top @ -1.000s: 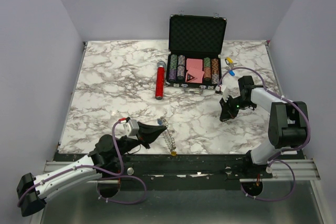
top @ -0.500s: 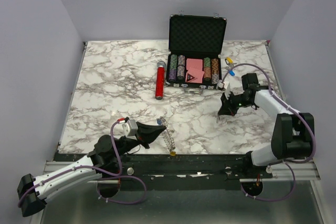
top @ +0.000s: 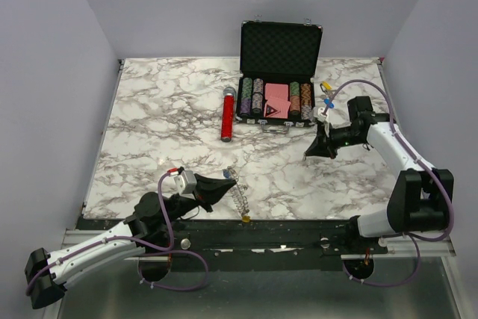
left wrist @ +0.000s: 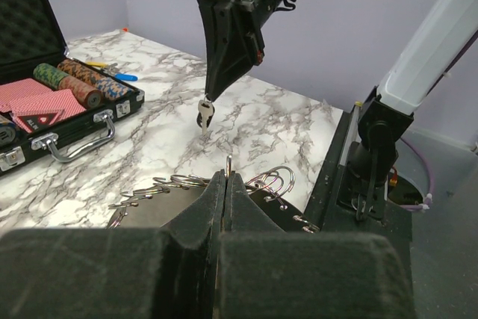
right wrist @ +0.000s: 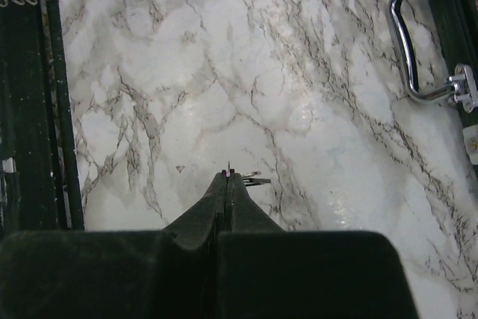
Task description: Put the keys on the keyring
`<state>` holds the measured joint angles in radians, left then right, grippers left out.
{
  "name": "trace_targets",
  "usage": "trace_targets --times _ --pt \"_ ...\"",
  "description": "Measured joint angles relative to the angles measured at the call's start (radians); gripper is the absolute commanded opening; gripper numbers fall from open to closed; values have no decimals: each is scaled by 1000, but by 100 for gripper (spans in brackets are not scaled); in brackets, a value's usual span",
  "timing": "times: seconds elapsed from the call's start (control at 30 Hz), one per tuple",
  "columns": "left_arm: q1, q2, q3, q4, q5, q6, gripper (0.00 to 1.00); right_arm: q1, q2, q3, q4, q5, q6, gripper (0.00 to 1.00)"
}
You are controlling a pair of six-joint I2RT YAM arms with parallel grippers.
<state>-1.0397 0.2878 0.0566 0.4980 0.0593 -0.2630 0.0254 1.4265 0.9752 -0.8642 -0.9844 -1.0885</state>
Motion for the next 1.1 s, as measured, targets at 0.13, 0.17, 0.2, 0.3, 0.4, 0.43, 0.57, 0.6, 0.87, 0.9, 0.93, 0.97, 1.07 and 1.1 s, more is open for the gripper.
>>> trace_targets --times 0.13,0.17,0.2,0.3,0.4,0.43,0.57,0.6,0.87,0.9,0.93,0.97,1.07,1.1 --pt "4 0 0 0 0 0 0 13 0 41 -78 -57 -90 1" --pt "4 0 0 0 0 0 0 19 0 49 -96 -64 -108 1" --pt "4 0 0 1 0 0 0 31 0 56 -111 -71 -122 1" --pt "4 1 0 1 0 1 0 74 0 68 -142 -85 -153 1" --pt "4 5 0 2 0 4 0 127 0 69 -157 -90 -164 1" --pt "4 9 0 3 0 5 0 147 -2 69 -157 -92 -164 1" --pt "5 22 0 11 1 12 0 234 -17 69 -153 -98 -157 1" --pt "5 24 0 13 1 13 0 256 -22 69 -151 -98 -154 1" --pt "5 25 0 20 7 38 0 372 -28 69 -152 -103 -136 1" --pt "5 24 0 22 8 41 0 381 -28 70 -157 -105 -141 1" --pt "5 24 0 26 9 46 0 388 -28 71 -166 -107 -148 1" --pt "5 24 0 31 11 50 0 394 -28 76 -179 -111 -162 1" --pt "5 26 0 47 17 64 0 408 -27 92 -214 -132 -208 1" --pt "5 30 0 54 21 69 0 412 -27 97 -227 -141 -224 1"
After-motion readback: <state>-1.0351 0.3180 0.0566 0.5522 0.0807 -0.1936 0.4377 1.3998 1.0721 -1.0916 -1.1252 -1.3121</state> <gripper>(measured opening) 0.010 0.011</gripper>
